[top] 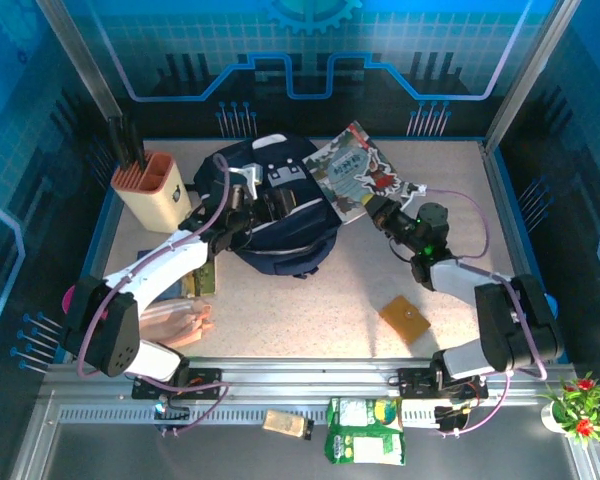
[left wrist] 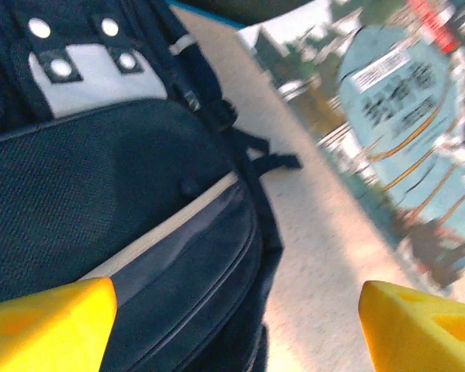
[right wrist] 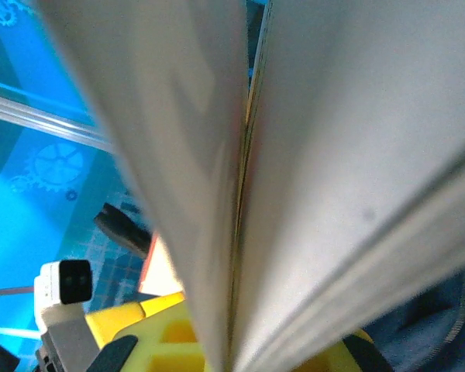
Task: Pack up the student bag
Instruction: Pass the book, then open the student bag at the top-center of the table.
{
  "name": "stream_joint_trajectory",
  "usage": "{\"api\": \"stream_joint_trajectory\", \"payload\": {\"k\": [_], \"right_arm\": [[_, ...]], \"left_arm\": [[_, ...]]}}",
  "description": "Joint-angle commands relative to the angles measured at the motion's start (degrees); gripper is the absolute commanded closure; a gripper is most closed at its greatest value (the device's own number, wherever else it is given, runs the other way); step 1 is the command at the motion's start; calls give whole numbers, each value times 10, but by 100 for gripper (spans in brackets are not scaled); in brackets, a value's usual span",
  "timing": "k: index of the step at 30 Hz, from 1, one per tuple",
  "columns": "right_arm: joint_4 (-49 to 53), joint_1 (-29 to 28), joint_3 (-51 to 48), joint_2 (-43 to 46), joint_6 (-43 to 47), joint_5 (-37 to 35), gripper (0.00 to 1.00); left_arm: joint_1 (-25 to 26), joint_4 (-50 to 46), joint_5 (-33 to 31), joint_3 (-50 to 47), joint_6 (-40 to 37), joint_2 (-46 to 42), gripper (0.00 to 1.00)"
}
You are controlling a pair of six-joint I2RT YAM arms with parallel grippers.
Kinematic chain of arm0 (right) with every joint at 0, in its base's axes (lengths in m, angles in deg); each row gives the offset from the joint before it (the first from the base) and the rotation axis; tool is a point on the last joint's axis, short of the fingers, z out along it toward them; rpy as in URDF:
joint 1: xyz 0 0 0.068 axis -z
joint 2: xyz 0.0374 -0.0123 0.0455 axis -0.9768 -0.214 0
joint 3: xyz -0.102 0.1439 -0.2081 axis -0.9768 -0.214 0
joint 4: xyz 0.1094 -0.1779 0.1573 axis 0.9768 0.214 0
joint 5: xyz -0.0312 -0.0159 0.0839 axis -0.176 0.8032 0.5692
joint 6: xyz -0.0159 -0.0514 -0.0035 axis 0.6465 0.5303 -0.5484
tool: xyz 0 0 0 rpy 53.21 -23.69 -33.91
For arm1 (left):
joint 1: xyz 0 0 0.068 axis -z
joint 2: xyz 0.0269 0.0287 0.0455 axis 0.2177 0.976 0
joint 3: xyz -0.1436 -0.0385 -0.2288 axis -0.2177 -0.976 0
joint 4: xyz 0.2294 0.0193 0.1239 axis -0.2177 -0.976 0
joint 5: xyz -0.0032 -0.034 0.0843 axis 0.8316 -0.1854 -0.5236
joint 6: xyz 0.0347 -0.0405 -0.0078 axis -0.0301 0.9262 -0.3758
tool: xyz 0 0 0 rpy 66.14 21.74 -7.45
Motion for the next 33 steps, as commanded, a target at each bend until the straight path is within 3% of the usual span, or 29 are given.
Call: {"api": "stream_joint_trajectory", "payload": {"k": [1,4,9,18,23,33], "right_arm": [[70,24,0,46,75,15,98],[119,42,9,70,104,31,98],[158,64,9,94,119,40,98],[162,80,-7,104,112,50,98],[165,82,-8,109,112,51,98],[170,85,-12,117,111,50,98]], "left_arm": [[30,-146,-41,51,-194,23,15],[54,-210,-80,96,-259,67,13],[77,-286,-91,173,-320,143,15],[97,-394,-144,286,-390,264,30],[109,-434,-208,340,-387,317,45],[126,-440,-325,383,-388,385,54]]}}
